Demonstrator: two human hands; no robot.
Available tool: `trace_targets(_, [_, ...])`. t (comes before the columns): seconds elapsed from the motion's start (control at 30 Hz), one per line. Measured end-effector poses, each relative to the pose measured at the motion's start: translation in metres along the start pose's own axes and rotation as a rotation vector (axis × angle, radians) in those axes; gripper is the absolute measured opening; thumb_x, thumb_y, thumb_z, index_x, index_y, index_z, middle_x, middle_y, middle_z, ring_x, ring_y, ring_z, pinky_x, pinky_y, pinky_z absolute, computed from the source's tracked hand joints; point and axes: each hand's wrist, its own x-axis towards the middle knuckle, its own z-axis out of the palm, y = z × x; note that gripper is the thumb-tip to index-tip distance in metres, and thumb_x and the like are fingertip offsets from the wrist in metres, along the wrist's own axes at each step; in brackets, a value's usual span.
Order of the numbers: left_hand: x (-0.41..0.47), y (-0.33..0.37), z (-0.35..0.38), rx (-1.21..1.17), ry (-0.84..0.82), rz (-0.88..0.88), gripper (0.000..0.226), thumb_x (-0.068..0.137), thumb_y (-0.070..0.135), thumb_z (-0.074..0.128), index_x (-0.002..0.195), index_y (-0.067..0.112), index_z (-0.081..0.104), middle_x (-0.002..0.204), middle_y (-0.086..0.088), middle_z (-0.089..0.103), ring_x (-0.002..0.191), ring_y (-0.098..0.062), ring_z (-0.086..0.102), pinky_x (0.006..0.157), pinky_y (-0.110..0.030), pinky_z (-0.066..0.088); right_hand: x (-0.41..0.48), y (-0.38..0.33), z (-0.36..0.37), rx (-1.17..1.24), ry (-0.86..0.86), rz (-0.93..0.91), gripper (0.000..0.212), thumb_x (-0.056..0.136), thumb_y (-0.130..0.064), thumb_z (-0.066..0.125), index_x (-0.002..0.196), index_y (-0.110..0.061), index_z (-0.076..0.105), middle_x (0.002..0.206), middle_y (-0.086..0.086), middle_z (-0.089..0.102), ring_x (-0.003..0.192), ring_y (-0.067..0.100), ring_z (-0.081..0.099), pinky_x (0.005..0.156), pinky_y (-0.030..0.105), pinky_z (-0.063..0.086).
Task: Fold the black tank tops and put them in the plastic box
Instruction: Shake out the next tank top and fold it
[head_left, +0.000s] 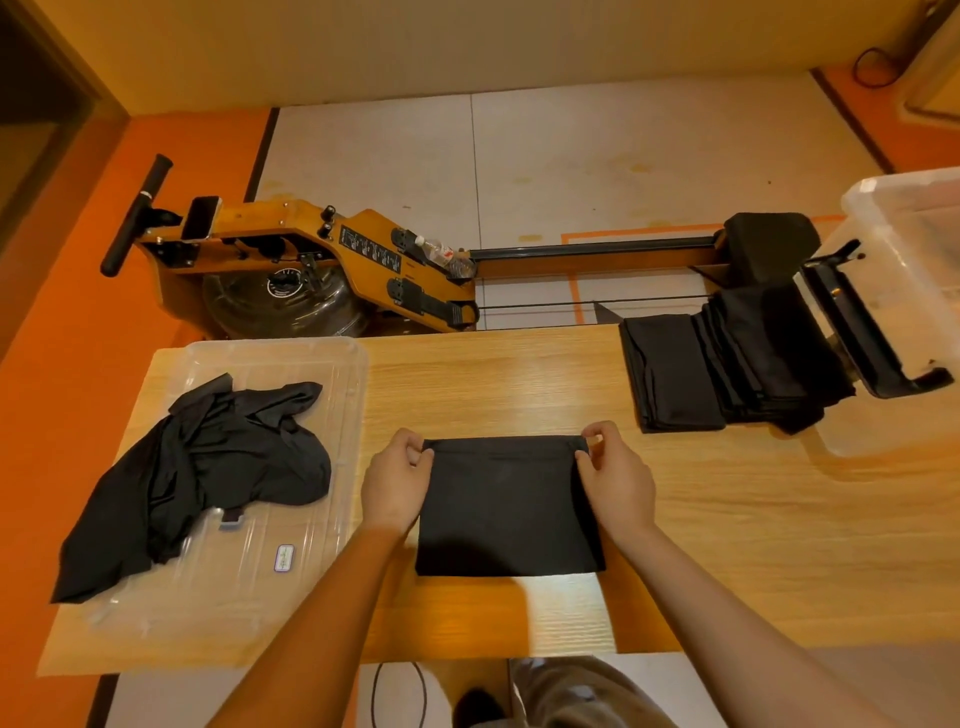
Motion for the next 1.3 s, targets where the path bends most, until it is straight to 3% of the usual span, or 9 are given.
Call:
trace_targets(0.17, [-0.020,0.010,0.020,0.077,0.225,-0.067,0.046,0.097,0.026,0.051,0.137,0.007,0.040,0.125,-0.008,0.056,0.114,-0.025,0.054,0.091,-0.037,0.045,0.000,-0.004,0.008,-0.109,0.173,-0.314,0.029,0.090,-0.014,0.058,0.119,-0.011,0.059,0.117,0.009,0.059,0.111,0.026,0.052,0.096,0.039,0.040])
trace_targets(0.37, [-0.084,0.010,0.083,0.294,0.117,0.210,0.057,0.097,0.035,0.032,0.149,0.011,0.031,0.156,-0.013,0.029,0.144,-0.026,0.024,0.118,-0.042,0.016,-0.009,-0.004,0.045,-0.356,-0.273,-0.916,0.046,0.099,-0.033,0.036,0.143,-0.022,0.044,0.153,0.000,0.035,0.145,0.019,0.023,0.117,0.038,0.013])
trace_targets(0.5, [-0.086,-0.001,0.088,0.464,0.051,0.151,0.059,0.102,0.044,0.014,0.150,0.014,0.031,0.157,-0.012,0.026,0.146,-0.026,0.022,0.116,-0.047,0.015,-0.002,0.006,0.055,-0.475,-0.329,-0.914,0.050,0.101,-0.041,0.028,0.149,-0.028,0.033,0.157,-0.001,0.027,0.147,0.018,0.016,0.117,0.039,0.011])
trace_targets(0.67, [-0.050,-0.012,0.068,0.576,-0.020,0.312,0.066,0.090,0.044,0.036,0.149,0.016,0.032,0.157,-0.012,0.027,0.146,-0.025,0.022,0.116,-0.049,0.015,-0.020,-0.006,0.061,-0.468,-0.225,-0.577,0.055,0.099,-0.048,0.023,0.149,-0.026,0.031,0.156,0.004,0.030,0.146,0.023,0.017,0.116,0.044,0.015])
trace_targets(0.8, [-0.003,-0.009,0.032,0.731,-0.268,0.549,0.075,0.082,0.049,0.019,0.154,0.027,0.009,0.162,0.000,-0.002,0.147,-0.012,-0.012,0.119,-0.042,-0.008,-0.047,-0.011,0.066,-0.440,-0.185,-0.351,0.065,0.100,-0.051,0.009,0.149,-0.015,0.033,0.155,0.011,0.030,0.145,0.026,0.021,0.113,0.042,0.019])
trace_targets(0.93, [0.010,0.000,0.011,0.798,-0.139,0.505,0.063,0.093,0.035,0.018,0.155,0.024,0.007,0.163,0.000,-0.001,0.149,-0.017,-0.009,0.120,-0.040,-0.009,-0.070,-0.004,0.057,-0.424,-0.141,-0.301,0.067,0.099,-0.052,0.018,0.143,-0.008,0.042,0.149,0.015,0.040,0.136,0.027,0.039,0.107,0.036,0.037])
trace_targets(1.07, [-0.035,-0.001,0.028,0.615,-0.007,0.291,0.066,0.095,0.044,0.012,0.153,0.016,-0.002,0.161,-0.003,-0.002,0.148,-0.016,-0.007,0.120,-0.036,-0.006,-0.071,0.002,0.046,-0.444,-0.100,-0.492,0.061,0.096,-0.045,0.031,0.146,-0.011,0.037,0.153,0.011,0.034,0.142,0.025,0.028,0.115,0.037,0.026])
trace_targets(1.17, [-0.087,-0.011,0.051,0.606,-0.116,0.379,0.067,0.095,0.043,0.030,0.153,0.011,0.019,0.160,-0.007,0.019,0.148,-0.022,0.017,0.117,-0.041,0.014,-0.063,0.008,0.050,-0.484,-0.190,-0.697,0.058,0.098,-0.043,0.031,0.149,-0.015,0.032,0.156,0.005,0.029,0.147,0.021,0.014,0.115,0.040,0.017])
trace_targets(1.3, [-0.124,-0.027,0.060,0.592,-0.234,0.403,0.063,0.090,0.043,0.036,0.145,0.013,0.032,0.151,-0.007,0.038,0.139,-0.024,0.037,0.114,-0.040,0.016,-0.075,0.018,0.052,-0.538,-0.273,-0.709,0.058,0.098,-0.043,0.030,0.148,-0.013,0.034,0.156,0.008,0.029,0.146,0.023,0.017,0.114,0.041,0.018])
